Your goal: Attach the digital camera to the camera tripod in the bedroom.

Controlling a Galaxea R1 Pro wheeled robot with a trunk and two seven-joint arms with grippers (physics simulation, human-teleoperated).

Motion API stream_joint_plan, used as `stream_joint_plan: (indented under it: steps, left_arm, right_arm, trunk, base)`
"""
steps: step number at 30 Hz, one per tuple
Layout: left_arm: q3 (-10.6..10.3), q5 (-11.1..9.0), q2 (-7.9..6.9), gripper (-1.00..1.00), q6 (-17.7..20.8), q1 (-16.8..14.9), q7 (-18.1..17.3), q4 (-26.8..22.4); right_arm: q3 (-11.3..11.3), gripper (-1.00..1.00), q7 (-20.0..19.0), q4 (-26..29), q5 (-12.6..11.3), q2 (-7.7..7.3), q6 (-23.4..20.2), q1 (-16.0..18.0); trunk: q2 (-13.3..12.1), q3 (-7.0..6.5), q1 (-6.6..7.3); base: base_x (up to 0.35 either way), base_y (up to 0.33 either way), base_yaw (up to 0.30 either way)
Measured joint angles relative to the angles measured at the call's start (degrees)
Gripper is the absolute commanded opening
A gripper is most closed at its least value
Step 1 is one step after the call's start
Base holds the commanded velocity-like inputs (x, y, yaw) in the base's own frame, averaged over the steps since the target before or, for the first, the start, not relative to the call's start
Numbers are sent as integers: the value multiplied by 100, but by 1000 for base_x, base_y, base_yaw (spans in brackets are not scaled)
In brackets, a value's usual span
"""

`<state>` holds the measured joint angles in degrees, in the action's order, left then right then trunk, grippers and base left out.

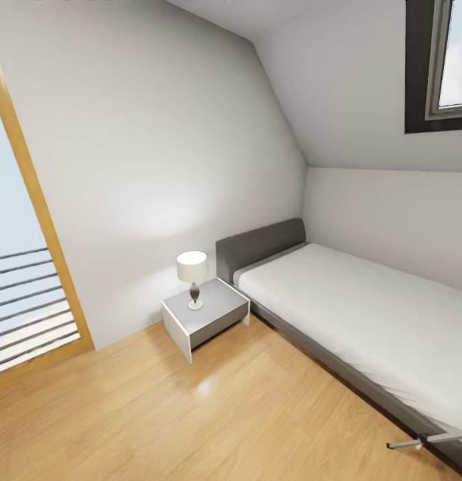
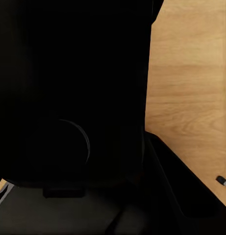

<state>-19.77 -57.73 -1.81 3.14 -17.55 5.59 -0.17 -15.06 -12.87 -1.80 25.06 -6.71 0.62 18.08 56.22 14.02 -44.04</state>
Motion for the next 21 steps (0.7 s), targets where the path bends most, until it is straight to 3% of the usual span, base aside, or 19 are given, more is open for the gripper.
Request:
stream_joint_plan:
  steps: [21]
  left_arm:
    - [-3, 18, 13, -100, -25, 61, -116, 2]
  right_arm:
    - [-1, 100, 28, 5, 1, 32, 238, -120]
  trunk:
    - [-843, -378, 462]
  base:
    - [0, 0, 0]
